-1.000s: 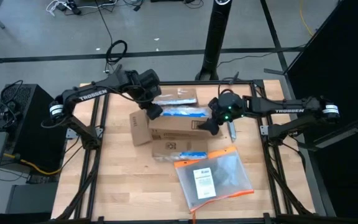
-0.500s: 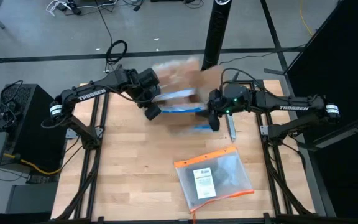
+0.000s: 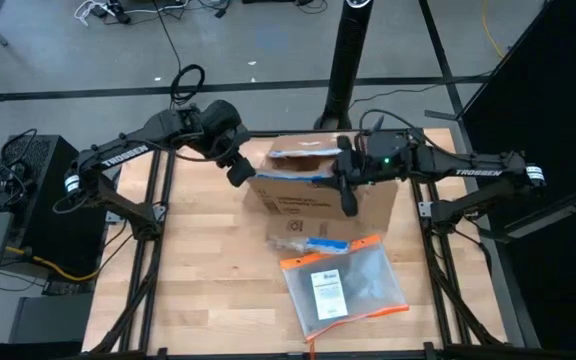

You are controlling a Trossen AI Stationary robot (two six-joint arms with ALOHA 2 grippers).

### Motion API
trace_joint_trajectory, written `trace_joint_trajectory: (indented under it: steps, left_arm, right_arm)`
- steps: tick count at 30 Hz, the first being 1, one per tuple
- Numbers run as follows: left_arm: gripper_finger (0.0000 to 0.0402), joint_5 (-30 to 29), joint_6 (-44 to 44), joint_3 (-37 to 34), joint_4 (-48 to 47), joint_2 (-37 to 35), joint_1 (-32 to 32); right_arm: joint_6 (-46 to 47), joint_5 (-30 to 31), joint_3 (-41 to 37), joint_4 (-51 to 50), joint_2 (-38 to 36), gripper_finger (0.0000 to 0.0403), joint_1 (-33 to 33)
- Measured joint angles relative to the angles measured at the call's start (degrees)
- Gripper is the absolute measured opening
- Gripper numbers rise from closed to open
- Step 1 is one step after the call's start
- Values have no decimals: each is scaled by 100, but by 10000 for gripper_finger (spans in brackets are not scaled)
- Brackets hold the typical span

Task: Unpack boxes
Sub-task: Break down the cardboard box until it is fully flat

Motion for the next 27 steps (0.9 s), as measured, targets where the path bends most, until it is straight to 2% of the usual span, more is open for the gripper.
trace_joint_trajectory:
  steps: [3, 18, 22, 27]
  left_arm:
    - [228, -33, 90, -42, 257, 19, -160]
    - [198, -640, 610, 673, 1077, 44, -423]
    - [198, -637, 623, 675, 1009, 44, -418]
    - [198, -453, 634, 714, 528, -12, -409]
  right_arm:
    - [-502, 26, -2, -34, 42, 1, 234]
    - [-3578, 2271, -8, -681, 200, 1, 1165]
    - [-3995, 2711, -15, -745, 394, 1, 1231]
    - [-4148, 2760, -15, -771, 787, 1, 1230]
